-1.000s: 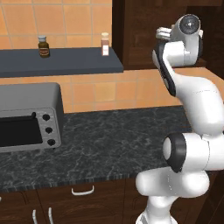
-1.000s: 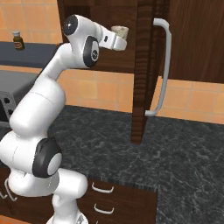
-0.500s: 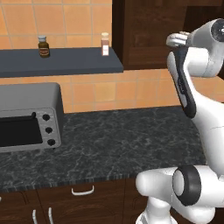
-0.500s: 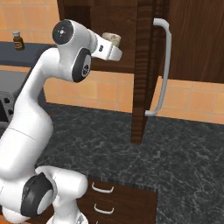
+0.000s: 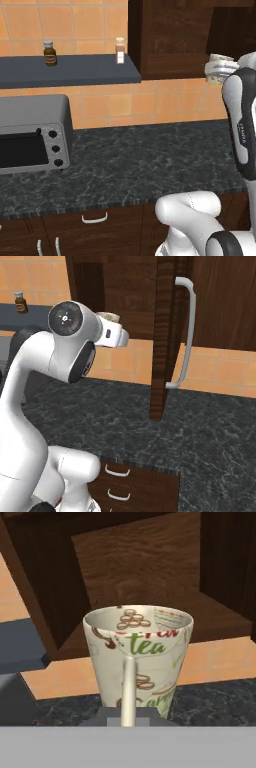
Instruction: Gather all objects into one cabinet and sort the glasses and bowls to opposite sides.
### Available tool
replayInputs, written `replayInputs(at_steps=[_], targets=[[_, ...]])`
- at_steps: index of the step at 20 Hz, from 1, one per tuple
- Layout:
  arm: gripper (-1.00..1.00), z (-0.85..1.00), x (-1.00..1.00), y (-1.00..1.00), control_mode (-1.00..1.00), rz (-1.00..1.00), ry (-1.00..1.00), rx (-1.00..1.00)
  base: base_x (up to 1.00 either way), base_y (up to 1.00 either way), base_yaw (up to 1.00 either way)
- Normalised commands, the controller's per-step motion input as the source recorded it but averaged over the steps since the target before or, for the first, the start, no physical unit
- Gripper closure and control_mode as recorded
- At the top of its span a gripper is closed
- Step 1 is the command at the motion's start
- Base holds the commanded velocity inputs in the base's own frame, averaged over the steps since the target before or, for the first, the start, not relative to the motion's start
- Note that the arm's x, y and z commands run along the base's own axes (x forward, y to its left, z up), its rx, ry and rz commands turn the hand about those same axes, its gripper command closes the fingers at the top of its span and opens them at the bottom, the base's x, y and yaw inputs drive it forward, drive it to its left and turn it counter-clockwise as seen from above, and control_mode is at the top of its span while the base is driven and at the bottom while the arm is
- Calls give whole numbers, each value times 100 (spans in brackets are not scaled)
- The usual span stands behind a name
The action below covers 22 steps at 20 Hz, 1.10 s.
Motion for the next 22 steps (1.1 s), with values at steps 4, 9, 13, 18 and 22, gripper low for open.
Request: replayInputs(at_steps=[4, 9, 13, 18, 22], targets=[[100, -85, -100, 85, -100, 11, 5, -19, 0, 0, 0], [100, -40, -92, 31, -100, 2, 11, -15, 0, 0, 0], [100, 0, 0, 0, -100, 0, 0, 0, 0, 0, 0], [100, 0, 0, 0, -100, 0, 0, 0, 0, 0, 0], [100, 0, 0, 0, -100, 0, 0, 0, 0, 0, 0]])
